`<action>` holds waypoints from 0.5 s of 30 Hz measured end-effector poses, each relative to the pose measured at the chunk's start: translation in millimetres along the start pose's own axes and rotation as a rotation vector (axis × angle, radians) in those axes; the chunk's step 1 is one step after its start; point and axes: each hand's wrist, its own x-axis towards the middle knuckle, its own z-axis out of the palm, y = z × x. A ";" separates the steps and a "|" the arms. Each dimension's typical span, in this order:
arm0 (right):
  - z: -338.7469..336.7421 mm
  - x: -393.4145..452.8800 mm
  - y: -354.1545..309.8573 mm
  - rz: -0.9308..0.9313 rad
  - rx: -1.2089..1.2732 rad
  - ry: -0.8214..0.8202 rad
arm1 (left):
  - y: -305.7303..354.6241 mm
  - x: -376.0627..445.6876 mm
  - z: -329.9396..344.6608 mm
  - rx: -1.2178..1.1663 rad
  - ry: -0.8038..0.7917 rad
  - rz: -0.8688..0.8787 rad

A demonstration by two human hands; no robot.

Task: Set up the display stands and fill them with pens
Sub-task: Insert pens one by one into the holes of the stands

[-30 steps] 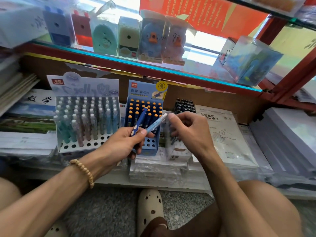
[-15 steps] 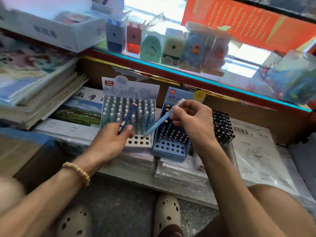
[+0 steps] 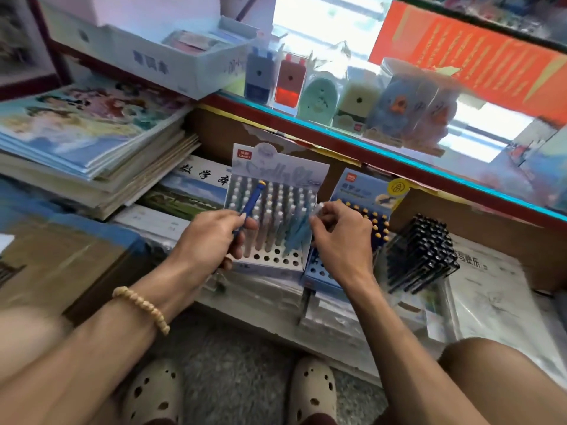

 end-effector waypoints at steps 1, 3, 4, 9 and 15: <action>0.2 1.1 0.7 0.009 -0.001 0.007 | 0.9 -0.9 -0.9 -0.016 0.000 -0.003; 0.3 2.8 1.1 0.024 0.007 0.015 | 2.9 -3.3 -2.7 -0.024 0.003 0.000; 0.7 3.3 0.8 0.029 0.014 0.019 | 3.8 -4.6 -3.6 -0.023 0.004 0.004; 1.8 6.8 2.0 0.059 -0.002 0.052 | 4.8 -7.9 -6.2 -0.028 -0.013 0.030; 3.9 6.6 -5.0 0.006 -0.179 -0.116 | 1.8 -8.4 -10.7 -0.014 -0.020 0.062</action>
